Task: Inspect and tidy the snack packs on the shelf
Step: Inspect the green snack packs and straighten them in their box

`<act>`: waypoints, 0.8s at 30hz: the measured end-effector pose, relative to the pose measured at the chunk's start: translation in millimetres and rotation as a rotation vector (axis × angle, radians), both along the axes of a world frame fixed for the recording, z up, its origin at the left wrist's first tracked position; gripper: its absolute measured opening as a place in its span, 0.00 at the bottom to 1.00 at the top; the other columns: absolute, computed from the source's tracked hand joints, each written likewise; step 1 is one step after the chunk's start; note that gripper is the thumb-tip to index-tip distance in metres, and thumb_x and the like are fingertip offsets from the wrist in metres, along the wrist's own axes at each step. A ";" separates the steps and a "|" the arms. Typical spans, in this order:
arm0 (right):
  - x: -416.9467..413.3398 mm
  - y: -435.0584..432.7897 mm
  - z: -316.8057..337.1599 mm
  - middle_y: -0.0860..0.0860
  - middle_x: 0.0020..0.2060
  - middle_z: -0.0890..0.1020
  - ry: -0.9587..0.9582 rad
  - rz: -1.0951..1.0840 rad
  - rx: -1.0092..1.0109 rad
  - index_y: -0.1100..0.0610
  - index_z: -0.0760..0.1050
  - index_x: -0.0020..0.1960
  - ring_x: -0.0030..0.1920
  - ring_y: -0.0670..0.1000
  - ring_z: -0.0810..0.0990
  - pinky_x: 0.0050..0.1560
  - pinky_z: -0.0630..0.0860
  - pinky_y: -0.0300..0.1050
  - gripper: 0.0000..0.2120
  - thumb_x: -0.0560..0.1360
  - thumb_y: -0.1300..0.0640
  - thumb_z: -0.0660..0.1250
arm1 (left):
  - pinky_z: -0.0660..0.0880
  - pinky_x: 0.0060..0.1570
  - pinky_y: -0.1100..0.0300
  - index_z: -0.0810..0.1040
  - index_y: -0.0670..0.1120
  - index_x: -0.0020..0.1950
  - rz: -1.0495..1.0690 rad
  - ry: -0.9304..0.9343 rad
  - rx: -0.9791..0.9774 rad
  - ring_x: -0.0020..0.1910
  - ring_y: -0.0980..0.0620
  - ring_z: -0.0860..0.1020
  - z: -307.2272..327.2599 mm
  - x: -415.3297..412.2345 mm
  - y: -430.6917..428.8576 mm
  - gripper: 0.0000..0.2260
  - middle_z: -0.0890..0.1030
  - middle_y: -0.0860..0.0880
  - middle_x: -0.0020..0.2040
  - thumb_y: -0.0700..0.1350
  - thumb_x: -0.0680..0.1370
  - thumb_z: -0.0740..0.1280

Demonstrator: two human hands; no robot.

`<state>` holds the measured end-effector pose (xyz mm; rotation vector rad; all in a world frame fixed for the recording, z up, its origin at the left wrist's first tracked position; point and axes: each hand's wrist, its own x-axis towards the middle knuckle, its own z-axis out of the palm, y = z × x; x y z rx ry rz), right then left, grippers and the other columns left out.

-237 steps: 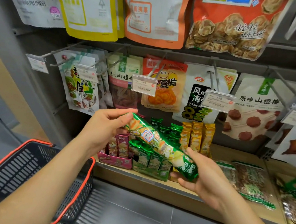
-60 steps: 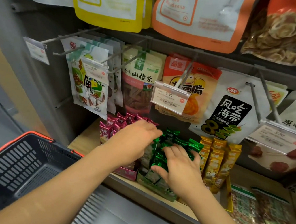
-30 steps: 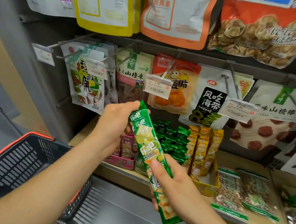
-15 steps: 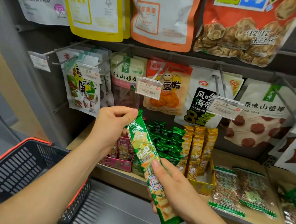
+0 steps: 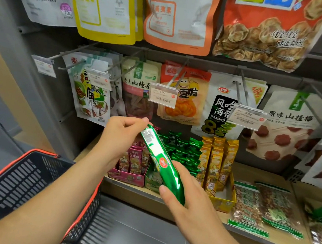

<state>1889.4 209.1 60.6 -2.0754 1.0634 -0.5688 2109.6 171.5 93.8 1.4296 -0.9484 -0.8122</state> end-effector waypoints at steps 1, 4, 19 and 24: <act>0.1 -1.5 1.4 0.38 0.50 0.77 -0.089 0.042 0.152 0.27 0.56 0.67 0.47 0.46 0.80 0.43 0.74 0.40 0.22 0.77 0.39 0.61 | 0.77 0.59 0.46 0.87 0.50 0.41 0.041 0.063 -0.014 0.48 0.50 0.83 0.8 3.6 -1.1 0.09 0.86 0.48 0.41 0.48 0.78 0.69; 0.6 -2.6 -1.6 0.44 0.37 0.80 -0.300 0.127 0.432 0.27 0.67 0.60 0.28 0.49 0.78 0.25 0.72 0.39 0.14 0.79 0.44 0.63 | 0.77 0.57 0.51 0.87 0.48 0.38 0.142 0.190 -0.041 0.44 0.50 0.80 0.3 11.3 -2.3 0.12 0.84 0.49 0.38 0.48 0.79 0.68; 11.1 -5.9 0.6 0.47 0.33 0.73 -0.493 0.000 0.415 0.52 0.72 0.58 0.28 0.42 0.68 0.28 0.65 0.37 0.19 0.72 0.42 0.62 | 0.79 0.37 0.59 0.78 0.41 0.49 -0.269 0.538 0.067 0.31 0.54 0.80 -13.2 -38.2 8.1 0.12 0.82 0.48 0.36 0.45 0.70 0.72; 7.4 -14.5 5.1 0.55 0.33 0.73 -0.539 -0.051 0.639 0.57 0.69 0.57 0.22 0.44 0.65 0.22 0.60 0.36 0.13 0.77 0.52 0.65 | 0.82 0.44 0.53 0.78 0.42 0.53 -0.372 0.525 0.135 0.38 0.50 0.81 -22.1 -50.9 20.2 0.17 0.82 0.45 0.40 0.45 0.67 0.75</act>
